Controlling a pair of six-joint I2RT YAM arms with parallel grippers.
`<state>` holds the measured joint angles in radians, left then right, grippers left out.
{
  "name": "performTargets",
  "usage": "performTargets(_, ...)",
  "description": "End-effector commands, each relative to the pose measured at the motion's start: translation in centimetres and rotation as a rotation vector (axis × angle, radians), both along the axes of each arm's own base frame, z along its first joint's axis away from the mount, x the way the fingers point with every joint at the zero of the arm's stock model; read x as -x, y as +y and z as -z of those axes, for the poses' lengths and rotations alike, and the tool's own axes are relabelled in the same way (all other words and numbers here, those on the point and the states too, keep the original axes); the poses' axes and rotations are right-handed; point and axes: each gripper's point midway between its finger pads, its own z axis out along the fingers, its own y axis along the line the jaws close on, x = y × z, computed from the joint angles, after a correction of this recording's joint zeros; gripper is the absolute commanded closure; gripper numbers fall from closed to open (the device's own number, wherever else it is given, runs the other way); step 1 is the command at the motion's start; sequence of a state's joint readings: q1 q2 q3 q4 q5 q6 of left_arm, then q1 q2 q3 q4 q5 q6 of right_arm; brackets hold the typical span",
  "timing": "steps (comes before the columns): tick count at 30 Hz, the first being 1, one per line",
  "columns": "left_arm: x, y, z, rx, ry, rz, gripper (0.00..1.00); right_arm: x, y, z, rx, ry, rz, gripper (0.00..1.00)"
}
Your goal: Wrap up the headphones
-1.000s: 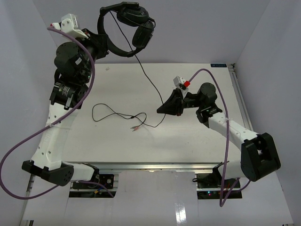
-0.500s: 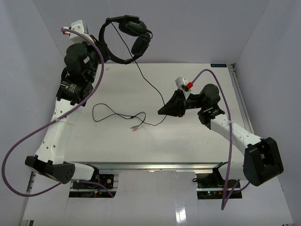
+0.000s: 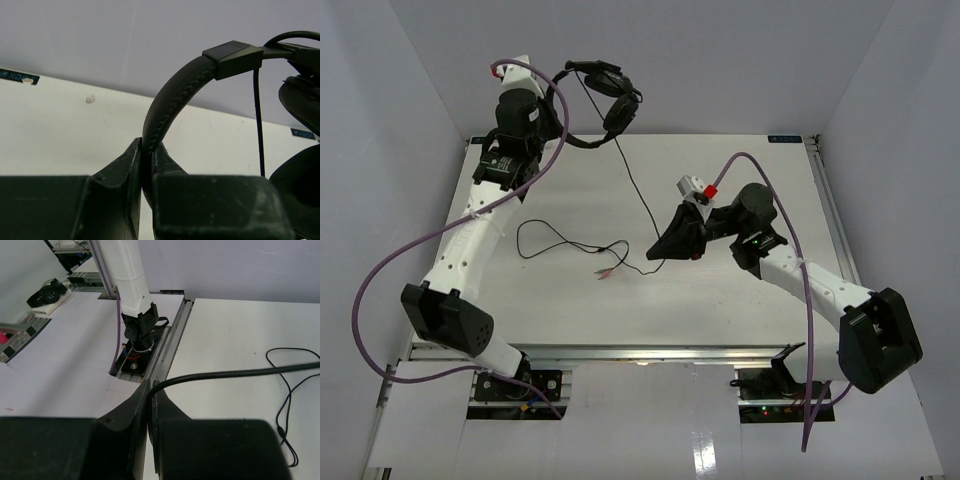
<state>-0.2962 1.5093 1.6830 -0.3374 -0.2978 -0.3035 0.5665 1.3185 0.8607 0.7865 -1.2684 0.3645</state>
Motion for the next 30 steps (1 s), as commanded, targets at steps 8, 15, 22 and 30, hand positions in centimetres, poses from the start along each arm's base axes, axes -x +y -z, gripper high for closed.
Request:
performTargets(8, -1.7, -0.5, -0.8, 0.039, -0.048, 0.001, 1.00, 2.7, 2.6, -3.2, -0.059, -0.028, -0.160, 0.87)
performTargets(15, -2.3, -0.6, -1.3, 0.055, -0.060, -0.006, 1.00, 4.1, 3.5, -2.6, -0.053, 0.010, -0.197, 0.80)
performTargets(22, -3.1, -0.7, -1.7, 0.093, -0.068, -0.012, 1.00, 5.5, 4.1, -3.1, -0.062, 0.031, -0.236, 0.75)
performTargets(30, -3.5, -1.1, -3.4, 0.144, -0.099, -0.003, 1.00, 6.9, 5.0, -2.9, -0.068, 0.055, -0.280, 0.73)
